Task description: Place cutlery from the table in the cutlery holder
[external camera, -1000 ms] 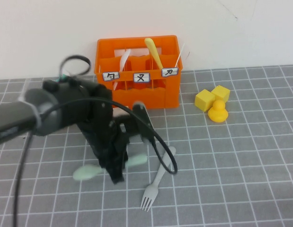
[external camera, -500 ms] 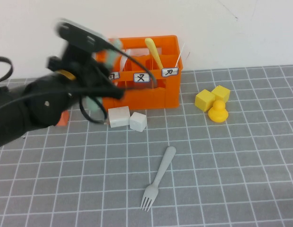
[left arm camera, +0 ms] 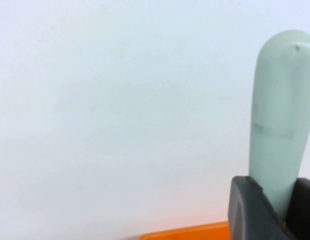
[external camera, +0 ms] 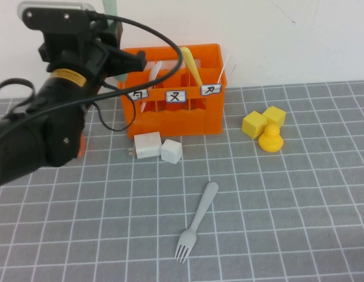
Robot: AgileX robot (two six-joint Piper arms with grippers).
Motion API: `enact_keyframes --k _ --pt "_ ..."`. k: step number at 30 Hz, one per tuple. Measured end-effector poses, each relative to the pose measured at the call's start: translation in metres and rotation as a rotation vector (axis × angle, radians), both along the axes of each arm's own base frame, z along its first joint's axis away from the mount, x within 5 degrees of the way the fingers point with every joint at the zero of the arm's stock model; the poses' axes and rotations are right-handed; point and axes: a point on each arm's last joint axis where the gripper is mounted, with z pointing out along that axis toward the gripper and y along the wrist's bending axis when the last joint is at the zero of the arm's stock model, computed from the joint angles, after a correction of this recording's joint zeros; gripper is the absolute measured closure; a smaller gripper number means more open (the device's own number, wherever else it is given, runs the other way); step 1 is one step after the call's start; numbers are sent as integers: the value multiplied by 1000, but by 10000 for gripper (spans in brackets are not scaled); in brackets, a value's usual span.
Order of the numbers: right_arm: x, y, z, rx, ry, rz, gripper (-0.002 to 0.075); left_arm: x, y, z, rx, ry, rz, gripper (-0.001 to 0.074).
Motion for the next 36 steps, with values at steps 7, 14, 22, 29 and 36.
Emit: enact_keyframes --k 7,14,22,29,36 --pt "0 0 0 0 0 0 729 33 -10 -20 -11 -13 7 611" --pt "0 0 0 0 0 0 729 61 -20 -52 66 41 8 568" --pt "0 0 0 0 1 0 729 61 -16 -53 30 112 74 313" --pt "0 0 0 0 1 0 729 12 -26 21 192 145 -14 453" --pt "0 0 0 0 1 0 729 -67 -6 65 231 153 -160 715"
